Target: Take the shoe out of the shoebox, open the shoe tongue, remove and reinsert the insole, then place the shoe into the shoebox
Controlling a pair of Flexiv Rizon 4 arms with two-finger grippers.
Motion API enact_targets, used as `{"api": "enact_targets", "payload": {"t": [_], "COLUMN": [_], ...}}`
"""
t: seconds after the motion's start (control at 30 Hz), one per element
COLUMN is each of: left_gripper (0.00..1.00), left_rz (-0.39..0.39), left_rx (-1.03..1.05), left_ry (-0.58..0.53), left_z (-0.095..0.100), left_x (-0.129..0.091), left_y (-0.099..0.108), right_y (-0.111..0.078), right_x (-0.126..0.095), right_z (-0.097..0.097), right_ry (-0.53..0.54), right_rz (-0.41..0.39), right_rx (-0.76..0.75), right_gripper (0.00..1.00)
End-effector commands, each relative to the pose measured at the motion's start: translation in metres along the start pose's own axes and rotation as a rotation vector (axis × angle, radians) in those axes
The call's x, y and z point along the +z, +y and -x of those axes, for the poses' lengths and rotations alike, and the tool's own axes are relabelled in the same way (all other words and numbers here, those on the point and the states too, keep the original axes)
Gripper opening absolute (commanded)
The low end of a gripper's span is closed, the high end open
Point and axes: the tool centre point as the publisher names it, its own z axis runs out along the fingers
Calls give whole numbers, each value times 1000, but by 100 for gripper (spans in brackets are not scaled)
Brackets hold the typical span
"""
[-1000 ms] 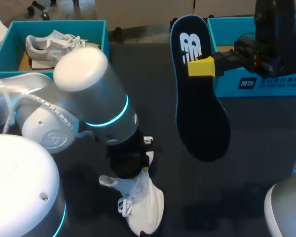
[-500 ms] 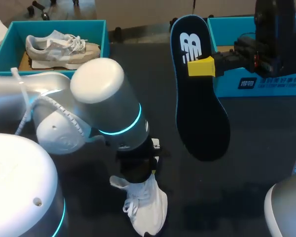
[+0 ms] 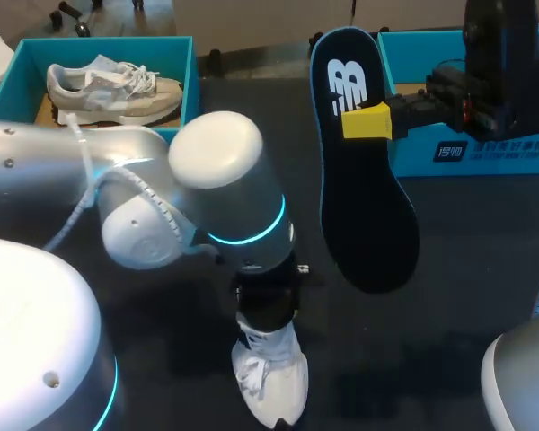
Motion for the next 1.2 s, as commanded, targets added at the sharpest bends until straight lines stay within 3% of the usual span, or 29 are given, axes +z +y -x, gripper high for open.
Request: {"api": "enact_targets", "payload": {"t": [0.03, 0.57, 1.1, 1.17, 1.2], "left_gripper": [0, 0, 0, 16, 30], "left_rz": [-20, -103, -135, -137, -139], "left_rx": [7, 53, 136, 137, 137], "left_ry": [5, 21, 3, 1, -4], "left_z": [8, 8, 4, 4, 4], "left_x": [10, 20, 18, 17, 15], "left_y": [7, 18, 11, 11, 11], "right_y": [3, 3, 3, 3, 3], "right_x": [4, 4, 4, 4, 4], "right_z": [3, 3, 3, 3, 3], "right_ry": [3, 3, 3, 3, 3], "right_rz": [-5, -5, -5, -5, -5], "right_rx": [1, 1, 1, 1, 1], "right_gripper": [0, 0, 0, 0, 0]}}
